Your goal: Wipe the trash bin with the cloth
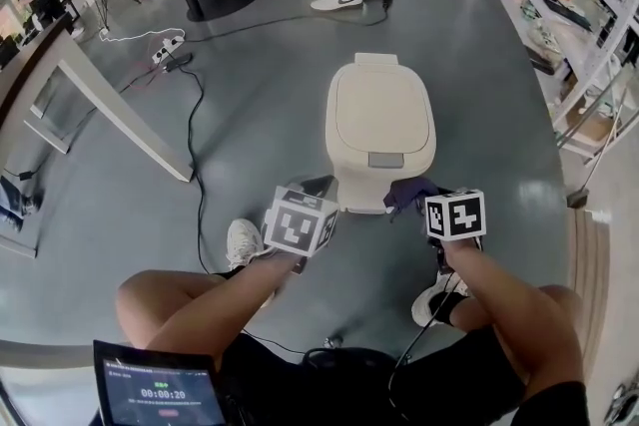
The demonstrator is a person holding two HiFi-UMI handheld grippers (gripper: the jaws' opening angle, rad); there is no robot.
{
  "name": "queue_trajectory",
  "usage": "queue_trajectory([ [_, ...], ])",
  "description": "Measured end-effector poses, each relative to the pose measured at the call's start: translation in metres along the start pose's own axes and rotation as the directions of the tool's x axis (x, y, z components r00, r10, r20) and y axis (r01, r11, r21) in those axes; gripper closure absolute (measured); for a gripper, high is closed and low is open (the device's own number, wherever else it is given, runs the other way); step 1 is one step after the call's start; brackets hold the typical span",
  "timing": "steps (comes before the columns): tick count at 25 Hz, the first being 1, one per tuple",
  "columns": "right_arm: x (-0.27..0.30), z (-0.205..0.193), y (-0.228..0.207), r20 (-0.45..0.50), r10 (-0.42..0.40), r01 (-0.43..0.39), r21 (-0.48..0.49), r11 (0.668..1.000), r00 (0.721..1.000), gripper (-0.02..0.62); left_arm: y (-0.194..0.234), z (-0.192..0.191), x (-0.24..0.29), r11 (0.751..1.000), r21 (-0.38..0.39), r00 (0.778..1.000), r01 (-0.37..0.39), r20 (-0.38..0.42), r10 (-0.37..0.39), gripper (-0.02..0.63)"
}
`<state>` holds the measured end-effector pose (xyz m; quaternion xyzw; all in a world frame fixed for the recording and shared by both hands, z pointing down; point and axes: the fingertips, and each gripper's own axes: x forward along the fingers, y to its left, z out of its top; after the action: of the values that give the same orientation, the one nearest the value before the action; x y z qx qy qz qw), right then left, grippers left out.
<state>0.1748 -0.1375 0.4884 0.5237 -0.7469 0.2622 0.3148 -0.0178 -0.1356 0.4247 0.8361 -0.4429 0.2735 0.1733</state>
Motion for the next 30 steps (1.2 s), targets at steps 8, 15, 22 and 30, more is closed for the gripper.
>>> queue_trajectory([
  [8,0.031,-0.019,0.081,-0.091,0.073,-0.083,-0.122,0.989,0.993,0.506,0.041,-0.018,-0.021,1.0,-0.014,1.0,-0.013,-0.006,0.013,0.609],
  [15,0.073,-0.008,0.13,-0.126,0.117,-0.136,-0.156,0.978,0.985,0.506,0.08,-0.042,-0.042,0.993,-0.118,1.0,-0.025,0.014,0.027,0.609],
  [22,0.1,-0.009,0.147,-0.149,0.151,-0.176,-0.176,0.969,0.977,0.506,0.095,-0.06,-0.049,0.99,-0.131,0.998,-0.054,0.019,0.057,0.609],
  [30,0.101,-0.022,0.126,-0.16,0.156,-0.182,-0.168,0.969,0.975,0.506,0.091,-0.066,-0.043,0.99,-0.122,0.997,-0.07,0.028,0.074,0.609],
])
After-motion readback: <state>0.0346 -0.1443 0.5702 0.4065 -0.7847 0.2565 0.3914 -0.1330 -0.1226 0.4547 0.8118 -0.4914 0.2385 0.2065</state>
